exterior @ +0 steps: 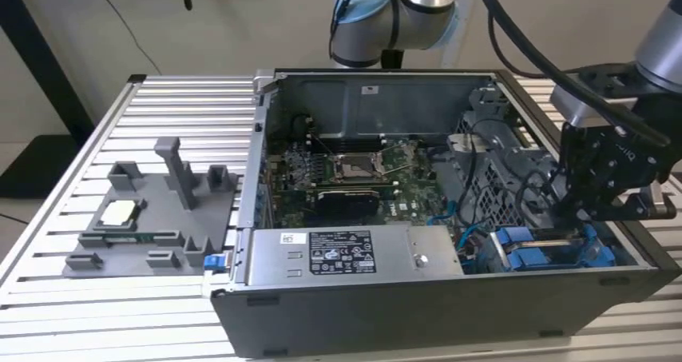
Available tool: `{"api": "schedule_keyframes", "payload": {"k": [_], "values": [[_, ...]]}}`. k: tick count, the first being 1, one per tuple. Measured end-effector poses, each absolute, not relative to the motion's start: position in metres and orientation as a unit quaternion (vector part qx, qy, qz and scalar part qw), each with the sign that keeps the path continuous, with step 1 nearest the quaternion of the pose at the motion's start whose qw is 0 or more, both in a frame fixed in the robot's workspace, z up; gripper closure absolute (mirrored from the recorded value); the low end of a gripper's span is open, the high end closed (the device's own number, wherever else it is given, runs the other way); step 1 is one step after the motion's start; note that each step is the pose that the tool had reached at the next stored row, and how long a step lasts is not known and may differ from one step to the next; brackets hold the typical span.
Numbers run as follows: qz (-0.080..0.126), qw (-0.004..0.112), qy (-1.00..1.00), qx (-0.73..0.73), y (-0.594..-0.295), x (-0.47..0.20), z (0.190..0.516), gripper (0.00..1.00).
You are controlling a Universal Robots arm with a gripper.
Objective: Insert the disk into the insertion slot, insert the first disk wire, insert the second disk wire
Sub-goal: 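Insert the first disk wire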
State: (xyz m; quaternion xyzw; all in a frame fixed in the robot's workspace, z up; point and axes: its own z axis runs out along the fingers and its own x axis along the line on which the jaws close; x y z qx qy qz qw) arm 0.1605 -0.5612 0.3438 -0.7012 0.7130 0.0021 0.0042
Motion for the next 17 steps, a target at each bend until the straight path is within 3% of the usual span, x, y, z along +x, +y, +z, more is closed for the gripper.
{"api": "schedule_keyframes", "payload": {"k": [17], "values": [[0.001, 0.003, 0.713, -0.701, -0.562, 0.1624, 0.3347, 0.81]]}}
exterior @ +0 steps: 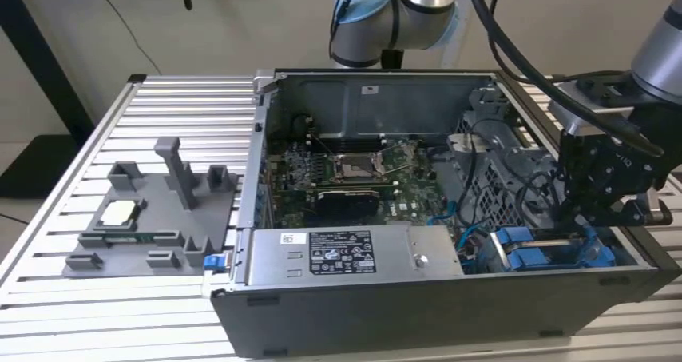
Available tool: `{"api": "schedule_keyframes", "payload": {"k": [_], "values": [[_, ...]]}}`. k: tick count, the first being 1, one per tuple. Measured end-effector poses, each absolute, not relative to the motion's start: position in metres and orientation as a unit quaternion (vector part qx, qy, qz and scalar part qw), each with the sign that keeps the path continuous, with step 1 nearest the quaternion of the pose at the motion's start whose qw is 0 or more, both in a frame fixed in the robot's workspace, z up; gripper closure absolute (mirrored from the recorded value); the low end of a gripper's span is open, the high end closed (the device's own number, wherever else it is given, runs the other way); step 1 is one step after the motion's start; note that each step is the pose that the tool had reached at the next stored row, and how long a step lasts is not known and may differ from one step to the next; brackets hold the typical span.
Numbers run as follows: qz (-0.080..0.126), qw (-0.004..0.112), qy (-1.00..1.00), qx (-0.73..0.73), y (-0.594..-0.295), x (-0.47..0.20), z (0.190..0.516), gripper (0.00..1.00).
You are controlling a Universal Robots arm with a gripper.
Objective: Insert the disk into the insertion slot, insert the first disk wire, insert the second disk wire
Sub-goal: 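Insert the first disk wire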
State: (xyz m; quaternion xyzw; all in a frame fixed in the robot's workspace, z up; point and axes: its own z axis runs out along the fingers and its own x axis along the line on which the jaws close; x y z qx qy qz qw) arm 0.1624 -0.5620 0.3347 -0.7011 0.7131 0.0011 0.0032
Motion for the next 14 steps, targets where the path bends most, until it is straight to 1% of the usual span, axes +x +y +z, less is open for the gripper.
{"api": "schedule_keyframes", "payload": {"k": [11, 12, 14], "values": [[0.002, 0.004, 0.713, -0.701, -0.5621, 0.1625, 0.3305, 0.8], [0.002, 0.004, 0.713, -0.701, -0.5621, 0.1624, 0.3308, 0.73], [0.002, 0.003, 0.713, -0.701, -0.5621, 0.1624, 0.3339, 0.73]]}}
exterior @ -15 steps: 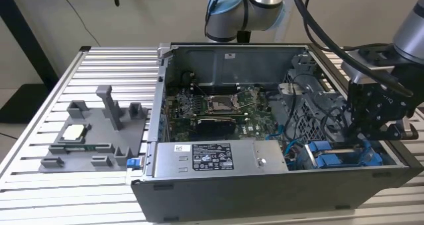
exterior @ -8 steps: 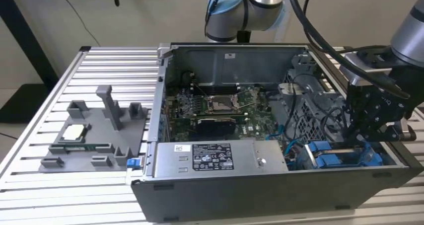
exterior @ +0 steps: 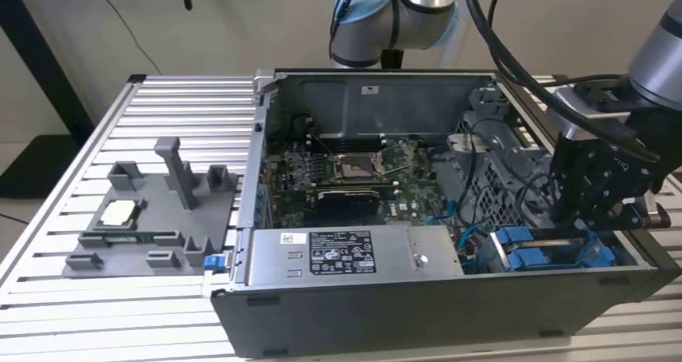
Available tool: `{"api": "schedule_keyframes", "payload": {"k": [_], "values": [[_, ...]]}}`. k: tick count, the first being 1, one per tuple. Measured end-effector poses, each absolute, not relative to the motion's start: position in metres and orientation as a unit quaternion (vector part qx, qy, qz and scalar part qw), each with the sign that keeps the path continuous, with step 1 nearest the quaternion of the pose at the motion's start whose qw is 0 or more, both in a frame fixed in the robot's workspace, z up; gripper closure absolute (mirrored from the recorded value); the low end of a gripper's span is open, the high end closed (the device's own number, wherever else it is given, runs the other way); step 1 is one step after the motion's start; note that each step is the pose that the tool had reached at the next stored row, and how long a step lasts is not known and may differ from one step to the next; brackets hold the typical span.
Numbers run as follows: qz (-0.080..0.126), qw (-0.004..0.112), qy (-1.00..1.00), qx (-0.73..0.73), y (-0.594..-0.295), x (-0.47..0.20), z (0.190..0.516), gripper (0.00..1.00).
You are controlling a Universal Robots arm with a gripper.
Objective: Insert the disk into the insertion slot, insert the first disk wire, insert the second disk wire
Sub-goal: 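Insert the first disk wire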
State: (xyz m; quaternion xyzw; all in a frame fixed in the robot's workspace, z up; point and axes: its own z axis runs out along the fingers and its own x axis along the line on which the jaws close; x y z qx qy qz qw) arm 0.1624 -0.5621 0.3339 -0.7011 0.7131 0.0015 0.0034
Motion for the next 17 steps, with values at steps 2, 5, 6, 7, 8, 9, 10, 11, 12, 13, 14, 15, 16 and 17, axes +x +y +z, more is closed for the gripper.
{"api": "schedule_keyframes", "payload": {"k": [2, 5, 6, 7, 8, 9, 10, 11, 12, 13, 14, 15, 16, 17], "values": [[0.002, 0.003, 0.713, -0.701, -0.562, 0.162, 0.342, 0.73], [0.002, 0.003, 0.713, -0.701, -0.562, 0.162, 0.355, 0.73], [0.002, 0.003, 0.713, -0.701, -0.562, 0.162, 0.359, 0.73], [0.002, 0.003, 0.713, -0.701, -0.562, 0.162, 0.363, 0.73], [0.002, 0.003, 0.713, -0.701, -0.562, 0.162, 0.367, 0.73], [0.002, 0.003, 0.713, -0.701, -0.561, 0.162, 0.371, 0.73], [0.002, 0.003, 0.713, -0.701, -0.561, 0.162, 0.375, 0.73], [0.002, 0.003, 0.713, -0.701, -0.561, 0.162, 0.378, 0.73], [0.002, 0.003, 0.713, -0.701, -0.561, 0.162, 0.38, 0.73], [0.002, 0.003, 0.713, -0.701, -0.56, 0.162, 0.381, 0.73], [0.002, 0.003, 0.713, -0.701, -0.56, 0.162, 0.382, 0.73], [0.002, 0.003, 0.713, -0.701, -0.559, 0.162, 0.383, 0.73], [0.002, 0.004, 0.713, -0.701, -0.558, 0.162, 0.384, 0.73], [0.005, 0.007, 0.713, -0.701, -0.558, 0.162, 0.384, 0.73]]}}
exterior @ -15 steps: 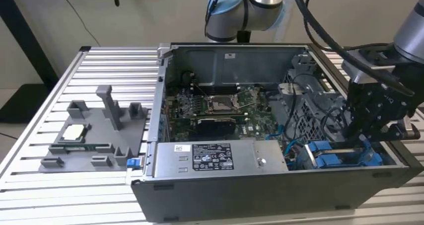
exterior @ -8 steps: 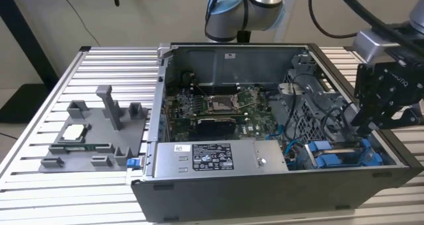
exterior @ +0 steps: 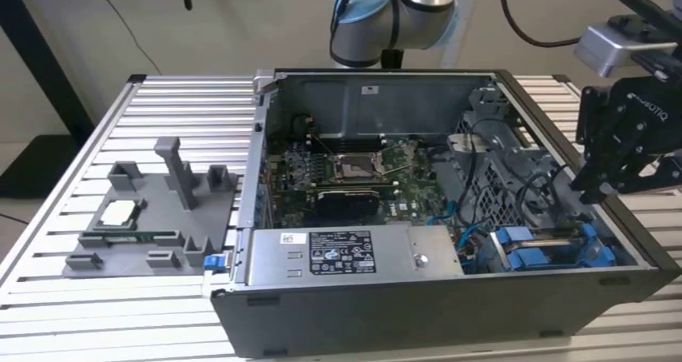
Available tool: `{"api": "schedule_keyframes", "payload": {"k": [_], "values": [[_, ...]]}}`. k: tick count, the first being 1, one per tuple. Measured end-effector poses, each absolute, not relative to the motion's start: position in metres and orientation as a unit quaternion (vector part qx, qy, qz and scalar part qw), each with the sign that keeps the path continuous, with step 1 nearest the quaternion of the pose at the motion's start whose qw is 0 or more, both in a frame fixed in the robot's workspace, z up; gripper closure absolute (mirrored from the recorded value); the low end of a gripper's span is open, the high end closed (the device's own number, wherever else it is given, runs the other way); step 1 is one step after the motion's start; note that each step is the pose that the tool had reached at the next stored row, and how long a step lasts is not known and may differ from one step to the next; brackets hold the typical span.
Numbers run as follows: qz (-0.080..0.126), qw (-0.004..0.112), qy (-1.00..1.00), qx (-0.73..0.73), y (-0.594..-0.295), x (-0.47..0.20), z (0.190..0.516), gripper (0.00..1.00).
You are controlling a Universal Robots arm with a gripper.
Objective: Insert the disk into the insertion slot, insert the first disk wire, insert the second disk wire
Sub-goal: 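Insert the first disk wire, then insert the second disk wire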
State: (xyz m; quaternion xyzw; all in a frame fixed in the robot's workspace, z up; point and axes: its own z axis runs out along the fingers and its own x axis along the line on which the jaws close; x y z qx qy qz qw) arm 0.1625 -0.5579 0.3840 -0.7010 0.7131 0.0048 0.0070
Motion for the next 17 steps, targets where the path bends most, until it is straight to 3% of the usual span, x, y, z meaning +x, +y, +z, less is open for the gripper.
{"api": "schedule_keyframes", "payload": {"k": [4, 17], "values": [[0.028, 0.031, 0.712, -0.7, -0.557, 0.163, 0.384, 0.73], [0.042, 0.044, 0.706, -0.705, -0.556, 0.178, 0.389, 0.73]]}}
